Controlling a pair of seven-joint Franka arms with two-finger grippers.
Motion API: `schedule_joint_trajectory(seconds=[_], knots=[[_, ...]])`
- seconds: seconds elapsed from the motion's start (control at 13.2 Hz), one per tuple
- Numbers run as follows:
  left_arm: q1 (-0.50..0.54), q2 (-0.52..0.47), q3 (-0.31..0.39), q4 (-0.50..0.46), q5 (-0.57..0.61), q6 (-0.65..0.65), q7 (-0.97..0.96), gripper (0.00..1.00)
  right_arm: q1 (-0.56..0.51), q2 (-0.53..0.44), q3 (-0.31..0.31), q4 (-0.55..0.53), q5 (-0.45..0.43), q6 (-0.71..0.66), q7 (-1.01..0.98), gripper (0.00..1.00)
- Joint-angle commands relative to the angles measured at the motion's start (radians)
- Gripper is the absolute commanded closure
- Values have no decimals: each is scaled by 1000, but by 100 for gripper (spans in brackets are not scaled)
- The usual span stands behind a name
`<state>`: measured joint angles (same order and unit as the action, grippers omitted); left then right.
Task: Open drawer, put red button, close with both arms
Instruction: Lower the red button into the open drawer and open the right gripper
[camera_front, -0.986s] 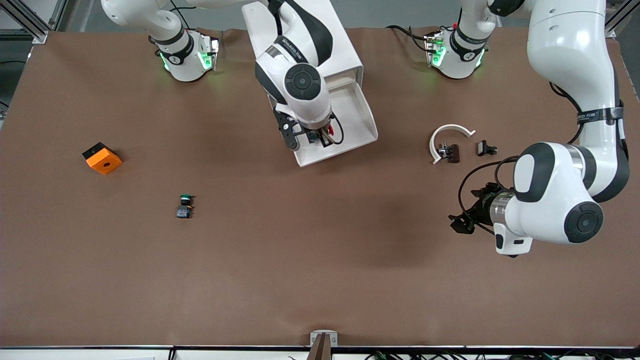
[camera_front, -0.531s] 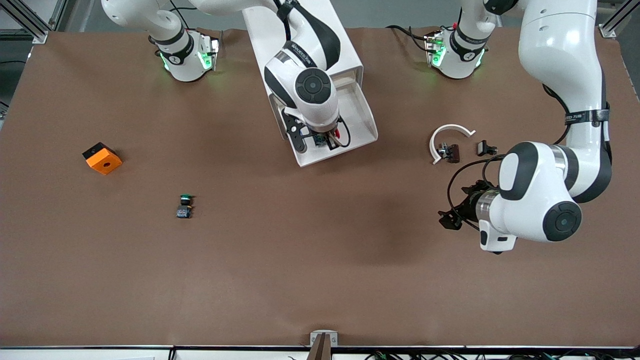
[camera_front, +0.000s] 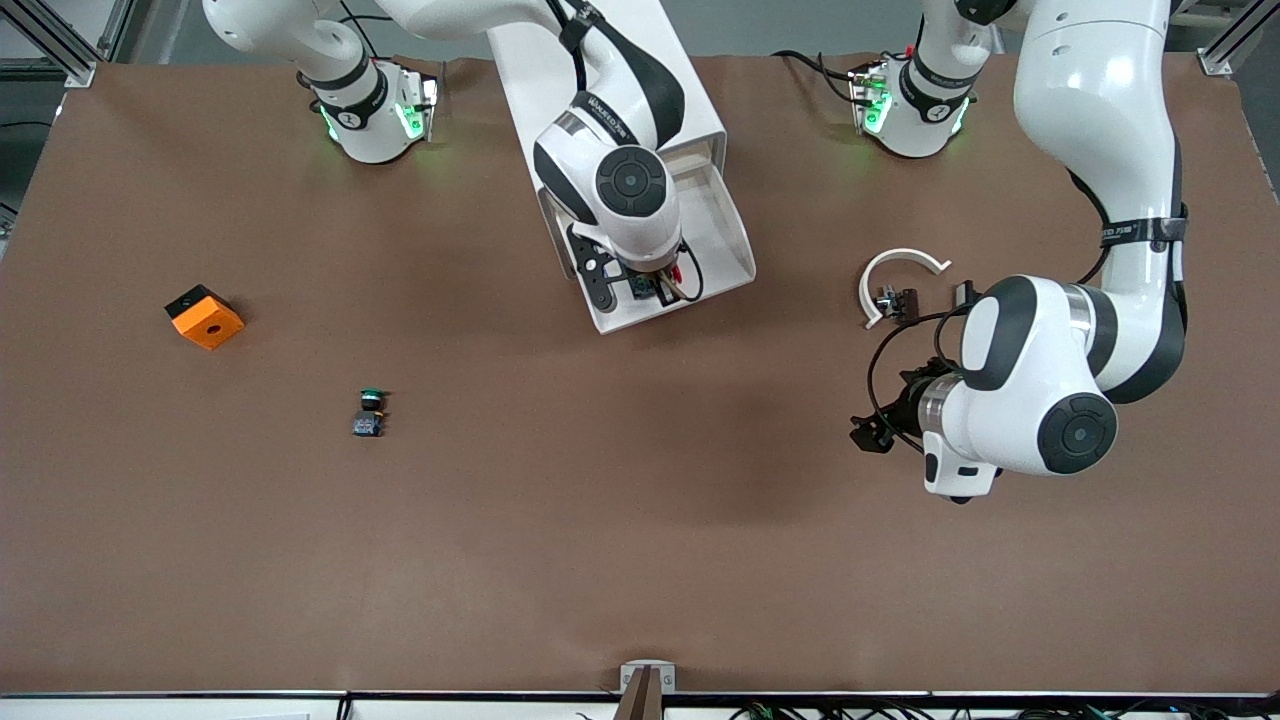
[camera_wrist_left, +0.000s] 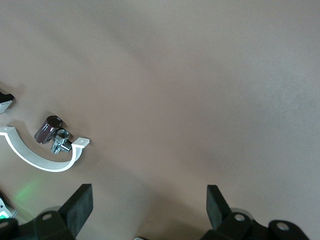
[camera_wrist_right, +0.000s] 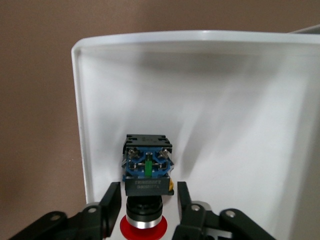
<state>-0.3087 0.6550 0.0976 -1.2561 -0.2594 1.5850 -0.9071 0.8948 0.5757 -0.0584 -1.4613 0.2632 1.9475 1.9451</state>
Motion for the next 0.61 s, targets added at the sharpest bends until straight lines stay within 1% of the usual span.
schedule_joint_trajectory(seconds=[0.0,0.15,0.23,0.46,0.53], knots=[[-9,-37,-3,-29,8,-6,-9,0,9,18,-4,48,19,-13,8,0],[-21,-70,-3,-29,8,-34,-27,0,7,9,0,67,21,-25,9,0],[-18,-89,-4,-29,6,-45,-23,0,6,4,2,85,21,-56,8,0],[-12,-104,-15,-29,6,-43,-4,0,-10,1,0,182,19,-224,-6,0],[-19,-104,-15,-29,8,-37,-4,0,-23,-16,0,191,19,-270,-71,0]])
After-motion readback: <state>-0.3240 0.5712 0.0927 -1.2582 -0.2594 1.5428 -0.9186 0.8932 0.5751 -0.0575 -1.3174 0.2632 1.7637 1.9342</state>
